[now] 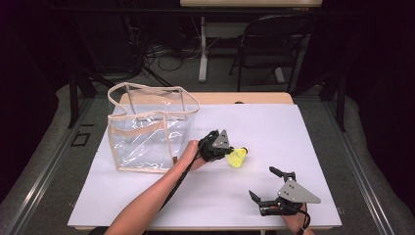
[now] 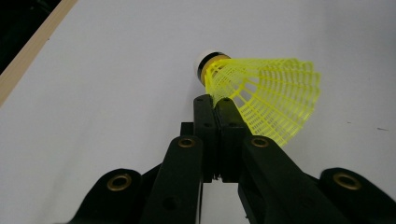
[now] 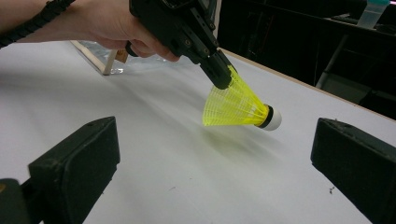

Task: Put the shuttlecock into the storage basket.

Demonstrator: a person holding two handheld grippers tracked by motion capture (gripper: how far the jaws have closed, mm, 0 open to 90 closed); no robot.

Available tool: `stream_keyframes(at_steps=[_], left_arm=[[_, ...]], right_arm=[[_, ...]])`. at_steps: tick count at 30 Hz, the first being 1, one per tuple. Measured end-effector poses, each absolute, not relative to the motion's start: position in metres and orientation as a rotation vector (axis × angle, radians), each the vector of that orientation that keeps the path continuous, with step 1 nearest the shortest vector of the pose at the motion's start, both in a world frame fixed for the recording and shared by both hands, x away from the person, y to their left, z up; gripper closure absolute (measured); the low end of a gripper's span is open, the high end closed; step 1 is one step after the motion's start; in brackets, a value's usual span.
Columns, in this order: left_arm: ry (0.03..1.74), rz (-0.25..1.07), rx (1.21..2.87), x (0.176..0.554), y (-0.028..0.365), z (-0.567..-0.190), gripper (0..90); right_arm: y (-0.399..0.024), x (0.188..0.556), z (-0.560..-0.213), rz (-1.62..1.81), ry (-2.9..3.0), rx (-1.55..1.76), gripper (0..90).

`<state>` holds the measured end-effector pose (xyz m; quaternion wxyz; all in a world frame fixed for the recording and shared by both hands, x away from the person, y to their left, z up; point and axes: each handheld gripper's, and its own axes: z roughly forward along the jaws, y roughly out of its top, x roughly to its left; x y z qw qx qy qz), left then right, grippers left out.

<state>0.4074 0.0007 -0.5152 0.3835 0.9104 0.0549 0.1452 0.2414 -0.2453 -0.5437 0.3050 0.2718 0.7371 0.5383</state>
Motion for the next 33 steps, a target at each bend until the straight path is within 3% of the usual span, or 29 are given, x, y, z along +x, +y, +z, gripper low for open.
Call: stream_keyframes(at_steps=[33], left_arm=[[0.107,0.446,2.275,0.402,0.007,-0.473,89.0]], right_arm=[[-0.245,0.242,-0.544,1.424,1.956,0.724,0.8]])
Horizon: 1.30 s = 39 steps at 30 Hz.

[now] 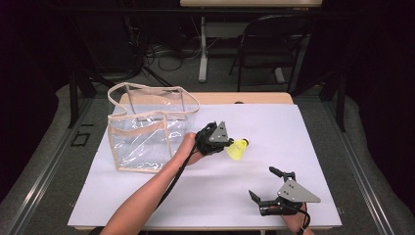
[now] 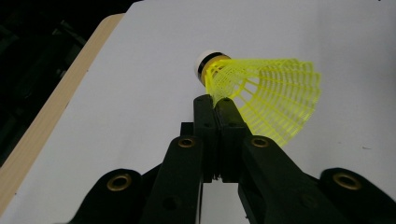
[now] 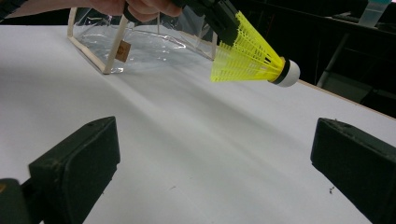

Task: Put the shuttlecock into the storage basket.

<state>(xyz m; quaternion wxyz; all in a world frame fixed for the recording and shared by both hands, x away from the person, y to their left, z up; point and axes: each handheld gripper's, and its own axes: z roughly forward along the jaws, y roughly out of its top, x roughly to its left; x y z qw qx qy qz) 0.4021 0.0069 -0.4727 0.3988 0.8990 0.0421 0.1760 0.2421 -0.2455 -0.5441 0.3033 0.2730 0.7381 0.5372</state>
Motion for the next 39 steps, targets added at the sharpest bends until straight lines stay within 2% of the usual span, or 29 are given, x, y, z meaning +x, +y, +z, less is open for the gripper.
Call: stream_keyframes(at_steps=[39], left_arm=[[0.109,0.52,2.228,0.403,0.015,-0.437,89.0]], right_arm=[[-0.246,0.244,-0.545,1.407,1.976,0.726,0.4]])
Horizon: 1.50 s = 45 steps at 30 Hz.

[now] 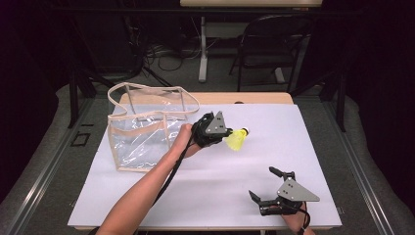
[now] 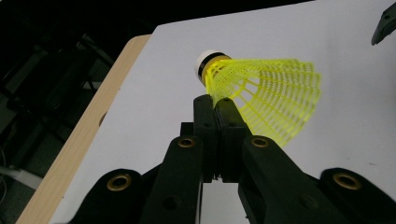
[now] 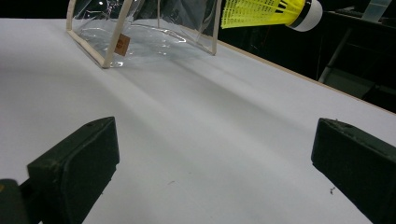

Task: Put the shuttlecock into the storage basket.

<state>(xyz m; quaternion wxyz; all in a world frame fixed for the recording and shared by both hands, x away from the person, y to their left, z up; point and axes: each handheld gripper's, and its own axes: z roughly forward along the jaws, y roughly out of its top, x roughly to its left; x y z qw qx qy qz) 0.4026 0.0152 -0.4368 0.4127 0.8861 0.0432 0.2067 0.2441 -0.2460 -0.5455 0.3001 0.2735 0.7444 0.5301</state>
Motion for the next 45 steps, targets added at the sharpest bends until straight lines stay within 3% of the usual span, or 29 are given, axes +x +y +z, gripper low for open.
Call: stream_keyframes(at_steps=[45], left_arm=[[0.112,0.602,2.185,0.409,0.03,-0.405,89.0]], right_arm=[[-0.246,0.245,-0.546,1.397,1.981,0.735,0.6]])
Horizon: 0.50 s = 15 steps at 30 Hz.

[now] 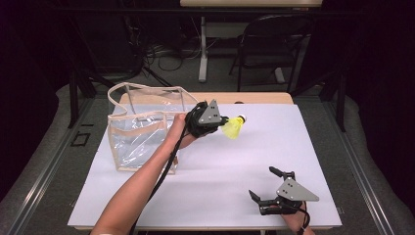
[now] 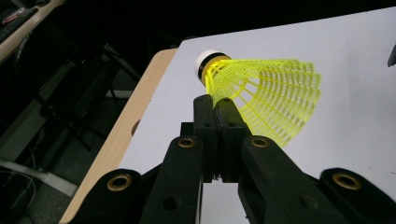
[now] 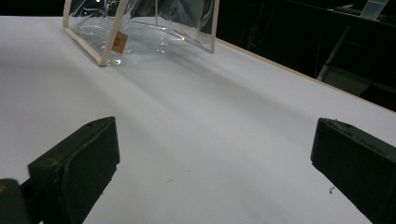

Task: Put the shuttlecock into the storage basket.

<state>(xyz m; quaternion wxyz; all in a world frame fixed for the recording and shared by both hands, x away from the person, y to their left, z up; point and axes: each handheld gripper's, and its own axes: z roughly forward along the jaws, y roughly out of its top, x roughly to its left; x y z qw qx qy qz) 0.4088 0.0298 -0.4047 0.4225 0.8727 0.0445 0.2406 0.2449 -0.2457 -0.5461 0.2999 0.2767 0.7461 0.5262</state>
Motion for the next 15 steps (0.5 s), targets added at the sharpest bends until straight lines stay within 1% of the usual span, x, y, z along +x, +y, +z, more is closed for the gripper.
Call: stream_keyframes(at_steps=[15], left_arm=[[0.131,0.625,2.16,0.4103,0.0382,-0.3955,89.2]], right_arm=[[-0.2463,0.2447,-0.5459,1.392,1.977,0.738,0.6]])
